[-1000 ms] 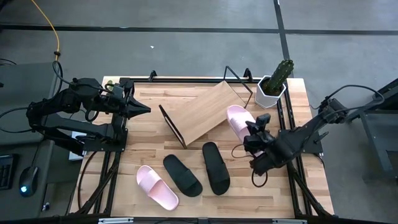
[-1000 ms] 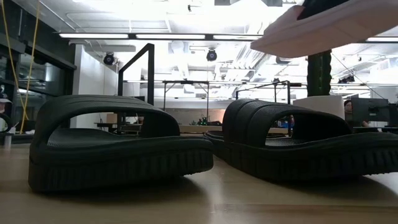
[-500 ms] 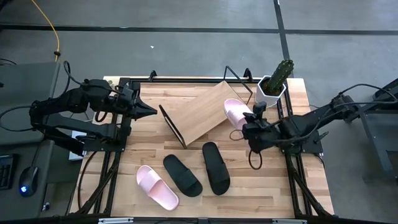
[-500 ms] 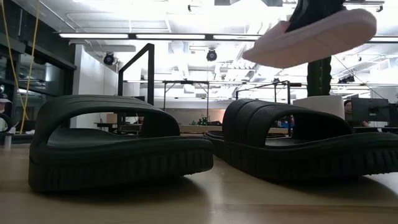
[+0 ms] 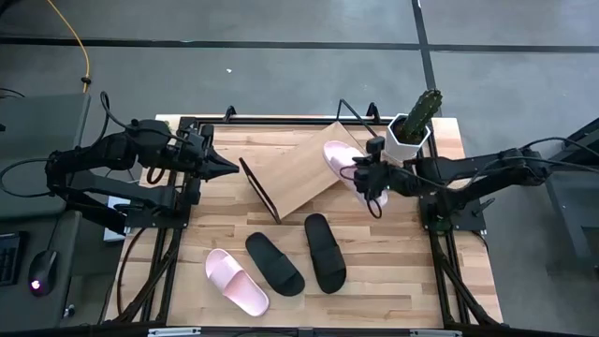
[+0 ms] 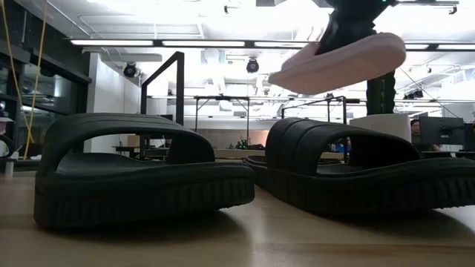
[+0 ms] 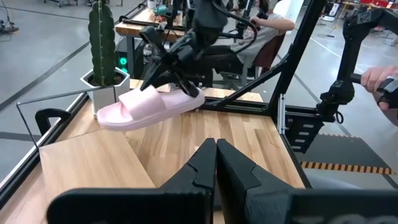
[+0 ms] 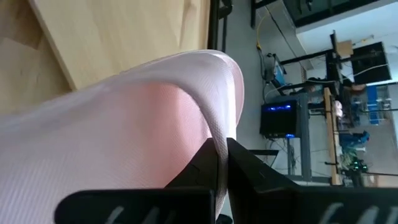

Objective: Pick and place slides into the shelf
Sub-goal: Put the right pink slide on the shelf, then put the pink slide on the shelf

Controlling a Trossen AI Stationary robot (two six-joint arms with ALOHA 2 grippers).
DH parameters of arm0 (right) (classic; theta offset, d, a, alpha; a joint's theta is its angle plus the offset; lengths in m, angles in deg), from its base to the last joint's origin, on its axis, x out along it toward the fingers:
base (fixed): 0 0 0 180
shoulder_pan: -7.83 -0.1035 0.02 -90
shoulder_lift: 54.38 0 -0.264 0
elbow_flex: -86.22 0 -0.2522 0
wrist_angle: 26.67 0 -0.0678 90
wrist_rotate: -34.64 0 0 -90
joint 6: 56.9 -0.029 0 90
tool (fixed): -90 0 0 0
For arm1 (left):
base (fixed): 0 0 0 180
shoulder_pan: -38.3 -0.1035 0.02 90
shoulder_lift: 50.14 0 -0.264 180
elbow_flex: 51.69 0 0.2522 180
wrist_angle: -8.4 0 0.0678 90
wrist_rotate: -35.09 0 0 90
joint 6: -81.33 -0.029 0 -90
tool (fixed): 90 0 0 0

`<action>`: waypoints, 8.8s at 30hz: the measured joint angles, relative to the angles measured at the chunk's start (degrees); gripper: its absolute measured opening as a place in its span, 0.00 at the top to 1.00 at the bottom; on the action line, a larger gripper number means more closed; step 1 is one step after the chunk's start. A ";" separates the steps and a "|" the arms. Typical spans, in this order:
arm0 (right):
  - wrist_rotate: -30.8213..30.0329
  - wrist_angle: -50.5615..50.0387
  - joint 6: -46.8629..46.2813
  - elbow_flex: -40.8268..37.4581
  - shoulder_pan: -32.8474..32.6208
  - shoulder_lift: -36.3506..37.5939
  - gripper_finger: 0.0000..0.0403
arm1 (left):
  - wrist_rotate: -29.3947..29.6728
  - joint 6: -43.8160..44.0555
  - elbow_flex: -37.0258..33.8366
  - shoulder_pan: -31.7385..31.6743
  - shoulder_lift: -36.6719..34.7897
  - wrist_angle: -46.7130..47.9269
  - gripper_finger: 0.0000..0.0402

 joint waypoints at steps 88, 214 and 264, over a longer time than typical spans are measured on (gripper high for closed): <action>34.40 21.74 26.03 0.00 38.04 -15.30 1.00 | 1.51 -2.15 0.00 0.00 -0.01 -0.02 1.00; 25.33 -5.11 2.71 13.09 22.56 -24.09 0.73 | -2.10 -1.95 0.02 0.02 -0.01 13.61 1.00; 25.28 5.03 -26.73 19.75 -12.90 -24.09 0.73 | -20.13 15.51 -17.69 16.53 1.59 11.60 1.00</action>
